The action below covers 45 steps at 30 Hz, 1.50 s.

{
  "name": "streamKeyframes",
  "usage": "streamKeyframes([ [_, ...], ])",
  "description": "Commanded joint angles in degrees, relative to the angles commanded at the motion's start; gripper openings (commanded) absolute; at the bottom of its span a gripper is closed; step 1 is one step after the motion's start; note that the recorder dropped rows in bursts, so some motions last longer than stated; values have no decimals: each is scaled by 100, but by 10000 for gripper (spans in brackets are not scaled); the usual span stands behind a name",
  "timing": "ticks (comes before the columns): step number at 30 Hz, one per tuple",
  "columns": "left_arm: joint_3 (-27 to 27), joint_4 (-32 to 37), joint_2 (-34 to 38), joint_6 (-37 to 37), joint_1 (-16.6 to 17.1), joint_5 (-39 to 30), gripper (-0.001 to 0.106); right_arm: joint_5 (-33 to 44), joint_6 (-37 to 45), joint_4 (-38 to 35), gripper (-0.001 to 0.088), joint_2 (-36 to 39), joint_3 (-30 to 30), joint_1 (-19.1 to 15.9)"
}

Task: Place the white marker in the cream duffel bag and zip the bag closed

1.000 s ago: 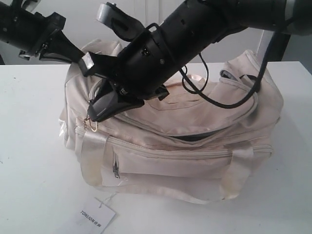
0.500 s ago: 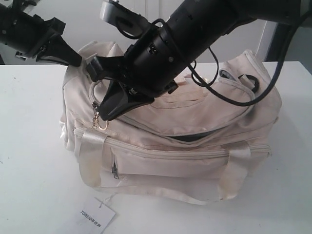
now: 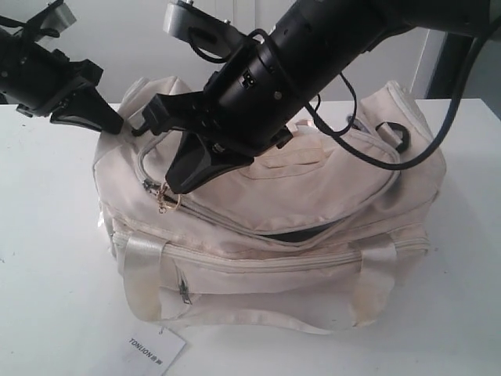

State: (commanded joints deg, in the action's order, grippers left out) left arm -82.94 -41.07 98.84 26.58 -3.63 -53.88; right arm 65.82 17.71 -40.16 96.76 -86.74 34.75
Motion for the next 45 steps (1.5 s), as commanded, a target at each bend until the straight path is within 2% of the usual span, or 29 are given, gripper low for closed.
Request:
streamKeyframes([
  [16, 33, 9, -24, -251, 0, 269, 9, -92, -173, 142, 0, 0, 0, 0],
  [18, 22, 9, -24, -251, 0, 280, 77, -140, -183, 142, 0, 0, 0, 0],
  [22, 22, 9, -24, -251, 0, 182, 343, -317, -276, 142, 0, 0, 0, 0],
  [24, 22, 9, -24, -263, 0, 114, 440, -337, -276, 142, 0, 0, 0, 0],
  [27, 22, -31, -24, -402, 13, -49, 522, -336, -290, 142, 0, 0, 0, 0],
  [35, 22, 121, -380, -742, 178, -227, 552, -336, -290, 142, 0, 0, 0, 0],
  [41, 22, 300, -808, -1100, 178, -658, 552, -421, -289, 142, 0, 0, 0, 0],
  [45, 372, 327, -1201, -1169, 178, -678, 552, -422, -381, 142, 0, 0, 0, 0],
])
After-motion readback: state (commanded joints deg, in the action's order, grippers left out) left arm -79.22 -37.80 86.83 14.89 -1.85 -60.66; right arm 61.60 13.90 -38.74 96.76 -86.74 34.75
